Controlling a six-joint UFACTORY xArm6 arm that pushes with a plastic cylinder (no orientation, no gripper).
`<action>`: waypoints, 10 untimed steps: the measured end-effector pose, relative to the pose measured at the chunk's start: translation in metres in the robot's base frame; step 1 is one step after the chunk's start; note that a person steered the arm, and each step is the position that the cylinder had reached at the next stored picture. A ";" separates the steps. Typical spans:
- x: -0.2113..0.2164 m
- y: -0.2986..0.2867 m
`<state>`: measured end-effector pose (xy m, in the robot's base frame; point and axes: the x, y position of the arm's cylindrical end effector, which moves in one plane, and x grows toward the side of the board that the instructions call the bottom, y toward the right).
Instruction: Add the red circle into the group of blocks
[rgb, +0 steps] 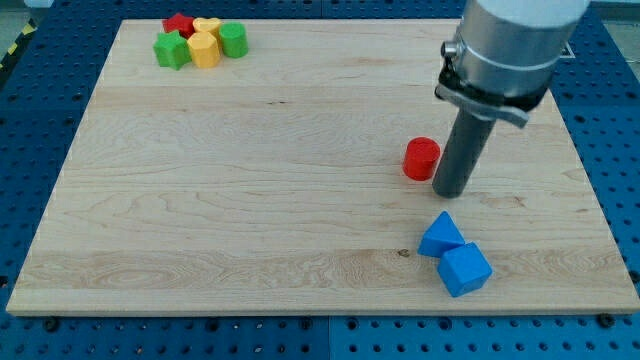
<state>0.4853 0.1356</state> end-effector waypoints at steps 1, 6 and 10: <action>-0.035 -0.041; -0.073 -0.031; -0.128 -0.181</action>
<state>0.3578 -0.0456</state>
